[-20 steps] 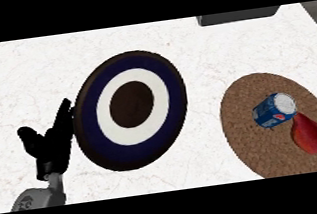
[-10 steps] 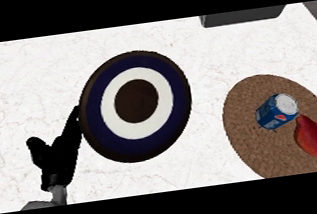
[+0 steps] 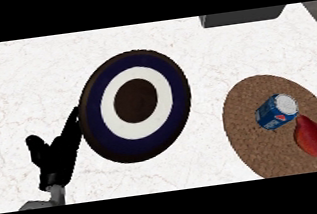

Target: Pick the pear from the placemat and place it in the plate

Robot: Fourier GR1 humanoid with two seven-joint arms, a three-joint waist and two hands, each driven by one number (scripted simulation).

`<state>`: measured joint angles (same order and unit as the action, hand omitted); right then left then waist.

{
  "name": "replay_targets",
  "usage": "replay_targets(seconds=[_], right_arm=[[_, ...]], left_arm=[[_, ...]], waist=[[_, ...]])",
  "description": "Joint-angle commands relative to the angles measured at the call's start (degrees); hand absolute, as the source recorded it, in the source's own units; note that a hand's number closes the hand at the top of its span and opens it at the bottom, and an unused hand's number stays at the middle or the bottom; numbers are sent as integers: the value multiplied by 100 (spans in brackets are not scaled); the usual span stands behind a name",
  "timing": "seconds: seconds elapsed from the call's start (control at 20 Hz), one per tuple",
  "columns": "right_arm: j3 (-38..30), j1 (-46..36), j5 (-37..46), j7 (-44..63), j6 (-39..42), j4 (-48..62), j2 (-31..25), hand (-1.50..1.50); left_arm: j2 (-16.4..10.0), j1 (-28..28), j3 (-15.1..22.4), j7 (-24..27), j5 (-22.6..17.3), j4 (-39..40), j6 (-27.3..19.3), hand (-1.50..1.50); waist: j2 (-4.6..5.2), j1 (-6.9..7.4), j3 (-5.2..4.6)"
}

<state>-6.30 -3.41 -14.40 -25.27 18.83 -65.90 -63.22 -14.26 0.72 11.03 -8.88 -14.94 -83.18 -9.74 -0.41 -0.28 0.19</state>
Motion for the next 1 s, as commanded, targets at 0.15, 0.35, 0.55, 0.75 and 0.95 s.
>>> replay_targets(seconds=[0.15, 0.35, 0.55, 0.75, 0.95], right_arm=[[463, 149, 579, 1350, -181, -1289, -221, -150], [701, 439, 1047, 1583, -492, -1737, 227, -150], [610, 685, 1165, 2409, -698, -2579, 367, -150], [754, 491, 1452, 2616, -390, -2243, 502, -150], [950, 991, 1540, 3017, -453, -3126, 852, -150]], left_arm=[[-21, -252, 2, -100, -56, 129, 214, 0], [192, -214, 139, -467, 146, -166, -137, 0], [279, -236, 18, -5, 197, 309, 30, 0], [174, -355, -43, 126, 205, 242, 252, 0], [256, -455, -12, -102, 217, -1, 170, 0]], waist=[[26, 7, -30], [29, 19, -20], [30, -30, -26], [44, 40, -21], [24, -23, -23]])
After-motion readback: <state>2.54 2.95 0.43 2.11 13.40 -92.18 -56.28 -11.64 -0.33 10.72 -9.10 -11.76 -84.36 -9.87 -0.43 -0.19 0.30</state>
